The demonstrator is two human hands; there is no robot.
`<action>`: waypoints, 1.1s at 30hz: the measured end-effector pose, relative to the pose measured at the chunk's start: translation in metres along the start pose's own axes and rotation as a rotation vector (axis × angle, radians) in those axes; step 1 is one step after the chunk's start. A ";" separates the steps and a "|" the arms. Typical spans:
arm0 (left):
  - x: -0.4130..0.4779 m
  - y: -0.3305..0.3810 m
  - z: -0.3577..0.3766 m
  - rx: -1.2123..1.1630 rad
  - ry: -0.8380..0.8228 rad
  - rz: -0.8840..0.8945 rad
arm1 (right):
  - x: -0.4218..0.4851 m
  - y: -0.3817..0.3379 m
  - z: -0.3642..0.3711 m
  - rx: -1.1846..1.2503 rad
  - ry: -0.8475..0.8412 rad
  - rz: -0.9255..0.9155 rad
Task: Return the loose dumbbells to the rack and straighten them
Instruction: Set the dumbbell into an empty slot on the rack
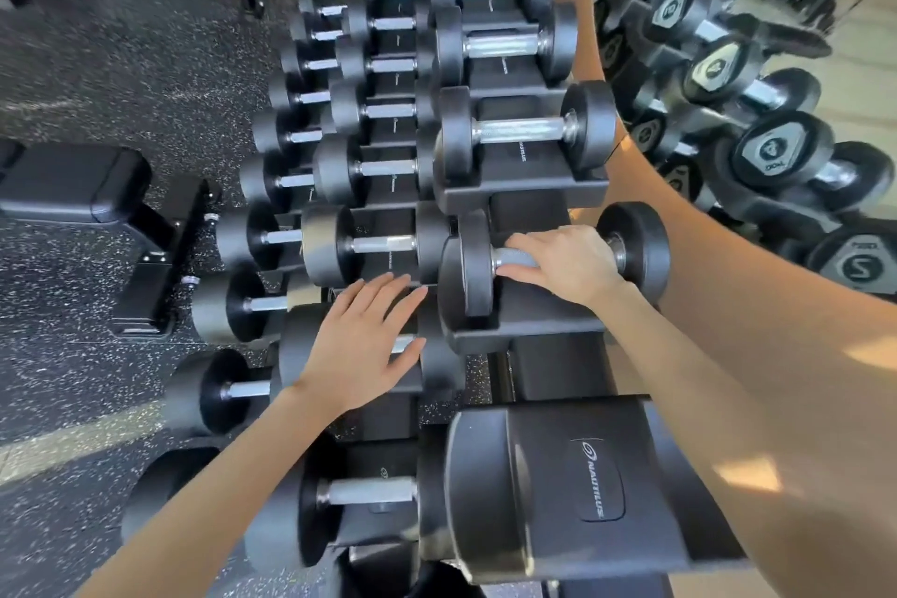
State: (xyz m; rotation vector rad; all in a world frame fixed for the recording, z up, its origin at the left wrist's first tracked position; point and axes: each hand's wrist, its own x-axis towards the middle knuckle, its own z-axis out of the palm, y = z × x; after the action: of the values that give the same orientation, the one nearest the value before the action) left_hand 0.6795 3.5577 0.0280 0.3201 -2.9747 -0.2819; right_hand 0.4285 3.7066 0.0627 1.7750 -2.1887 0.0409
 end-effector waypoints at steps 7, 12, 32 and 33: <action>-0.048 0.001 -0.037 0.055 0.063 -0.111 | -0.011 -0.018 -0.024 -0.071 -0.403 0.181; -0.099 0.010 -0.054 0.087 0.095 -0.228 | -0.032 -0.077 -0.061 0.081 -0.034 0.204; -0.310 -0.013 -0.026 0.091 -0.032 -0.621 | -0.072 -0.345 -0.020 0.280 -0.400 -0.152; -0.316 -0.022 -0.028 0.095 -0.044 -0.615 | -0.067 -0.355 -0.021 0.284 -0.415 -0.156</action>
State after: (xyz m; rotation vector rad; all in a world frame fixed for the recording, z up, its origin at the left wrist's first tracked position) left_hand 0.9942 3.6022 0.0150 1.2523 -2.8520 -0.2053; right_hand 0.7849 3.6940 0.0016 2.2803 -2.4093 -0.0622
